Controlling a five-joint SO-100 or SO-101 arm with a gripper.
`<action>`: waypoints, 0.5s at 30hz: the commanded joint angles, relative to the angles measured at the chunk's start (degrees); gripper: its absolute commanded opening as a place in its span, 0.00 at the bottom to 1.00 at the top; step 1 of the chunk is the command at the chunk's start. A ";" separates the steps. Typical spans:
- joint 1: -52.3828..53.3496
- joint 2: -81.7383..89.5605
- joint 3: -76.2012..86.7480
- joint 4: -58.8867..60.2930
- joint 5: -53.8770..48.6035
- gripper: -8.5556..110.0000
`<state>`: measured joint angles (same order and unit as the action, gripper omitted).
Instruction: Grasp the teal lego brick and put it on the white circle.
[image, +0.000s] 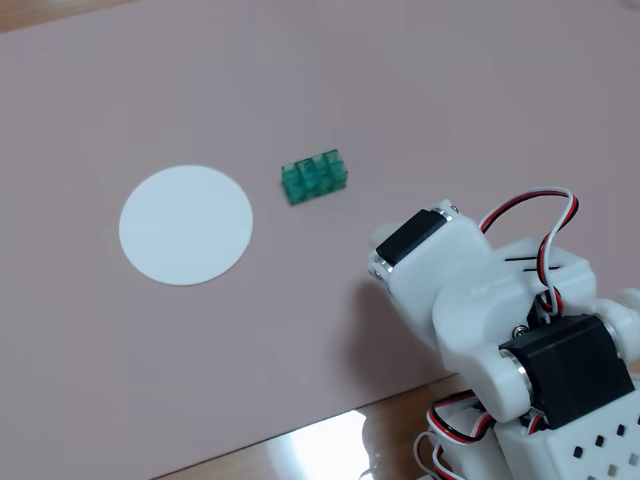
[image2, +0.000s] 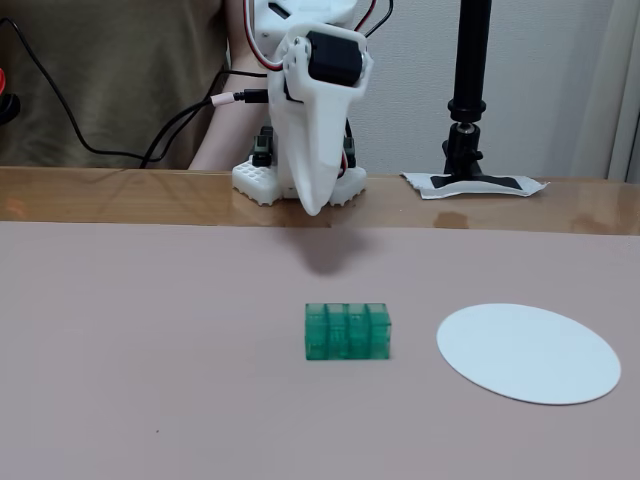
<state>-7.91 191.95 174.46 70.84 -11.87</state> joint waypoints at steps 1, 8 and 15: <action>-0.09 0.44 -0.18 -0.53 -0.26 0.07; -2.99 0.44 -0.09 -0.35 -2.37 0.07; 2.37 0.44 -4.22 -1.76 -4.39 0.07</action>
<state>-6.68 191.95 173.94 69.79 -15.73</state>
